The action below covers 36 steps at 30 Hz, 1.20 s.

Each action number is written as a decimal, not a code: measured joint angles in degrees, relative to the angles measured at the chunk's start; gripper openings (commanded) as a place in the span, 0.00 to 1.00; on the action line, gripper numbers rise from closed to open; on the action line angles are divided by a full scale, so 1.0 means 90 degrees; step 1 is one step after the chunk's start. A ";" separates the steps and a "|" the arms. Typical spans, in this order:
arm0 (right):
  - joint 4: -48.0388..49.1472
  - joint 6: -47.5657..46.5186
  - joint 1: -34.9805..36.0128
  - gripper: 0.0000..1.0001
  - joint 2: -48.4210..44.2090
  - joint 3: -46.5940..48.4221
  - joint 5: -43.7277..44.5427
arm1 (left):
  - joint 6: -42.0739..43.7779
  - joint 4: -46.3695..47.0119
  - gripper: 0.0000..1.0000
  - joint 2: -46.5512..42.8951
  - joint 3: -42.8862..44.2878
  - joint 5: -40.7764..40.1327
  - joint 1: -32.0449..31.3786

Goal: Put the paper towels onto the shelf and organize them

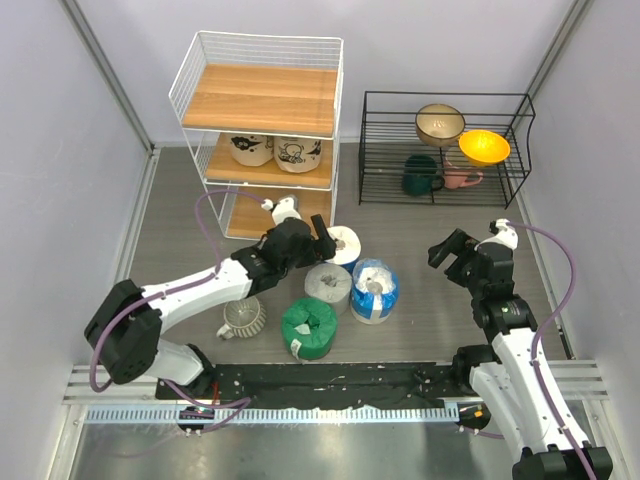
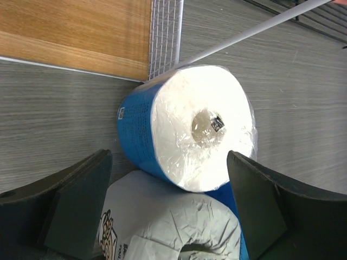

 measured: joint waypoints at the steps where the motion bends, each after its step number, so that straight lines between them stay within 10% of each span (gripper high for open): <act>1: 0.0002 0.0000 0.0000 0.96 0.0005 0.0000 0.0000 | 0.0000 -0.0002 0.91 0.0068 0.0034 -0.0041 -0.0022; 36: 0.0005 -0.0022 0.0000 0.96 0.0002 -0.0095 -0.0005 | 0.0175 -0.0075 0.57 0.1474 0.0867 -0.0580 -0.0245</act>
